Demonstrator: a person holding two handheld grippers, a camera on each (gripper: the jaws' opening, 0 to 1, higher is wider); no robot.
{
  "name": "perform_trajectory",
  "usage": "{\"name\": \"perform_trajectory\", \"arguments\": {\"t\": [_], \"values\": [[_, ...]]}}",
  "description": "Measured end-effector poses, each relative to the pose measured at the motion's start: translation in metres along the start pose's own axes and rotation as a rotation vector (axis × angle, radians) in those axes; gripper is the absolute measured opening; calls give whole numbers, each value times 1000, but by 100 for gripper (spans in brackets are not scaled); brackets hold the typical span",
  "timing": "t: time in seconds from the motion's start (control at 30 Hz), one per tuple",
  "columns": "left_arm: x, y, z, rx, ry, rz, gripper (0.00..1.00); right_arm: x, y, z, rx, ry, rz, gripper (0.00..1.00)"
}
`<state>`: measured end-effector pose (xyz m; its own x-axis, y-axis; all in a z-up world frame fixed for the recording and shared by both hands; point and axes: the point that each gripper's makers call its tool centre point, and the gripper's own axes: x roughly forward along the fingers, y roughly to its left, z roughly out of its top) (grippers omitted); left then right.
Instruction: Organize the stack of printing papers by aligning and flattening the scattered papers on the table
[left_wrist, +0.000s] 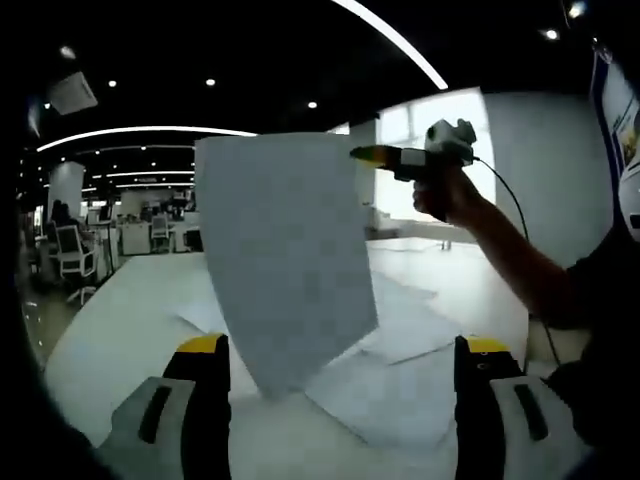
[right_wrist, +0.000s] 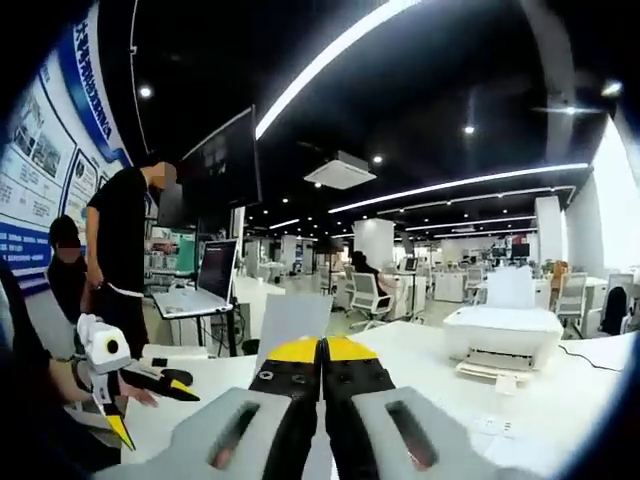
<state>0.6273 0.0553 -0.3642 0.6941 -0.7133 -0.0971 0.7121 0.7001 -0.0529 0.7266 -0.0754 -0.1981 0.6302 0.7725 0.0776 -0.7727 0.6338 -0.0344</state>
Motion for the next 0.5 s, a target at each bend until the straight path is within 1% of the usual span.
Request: {"name": "perform_trajectory", "arguments": {"t": [0.13,0.23,0.3,0.5], "values": [[0,0,1,2,-3,1,95,-3,4,10,-18,-15,5,0],[0,0,2,5,-2,2,95,-4,7,13,-29,-15,7,0],[0,0,2,7,-2,2,95,-6,7,17,-35,-23,8,0],[0,0,3,8,-4,3,95,-13,15,30,-50,-51,17,0]]}}
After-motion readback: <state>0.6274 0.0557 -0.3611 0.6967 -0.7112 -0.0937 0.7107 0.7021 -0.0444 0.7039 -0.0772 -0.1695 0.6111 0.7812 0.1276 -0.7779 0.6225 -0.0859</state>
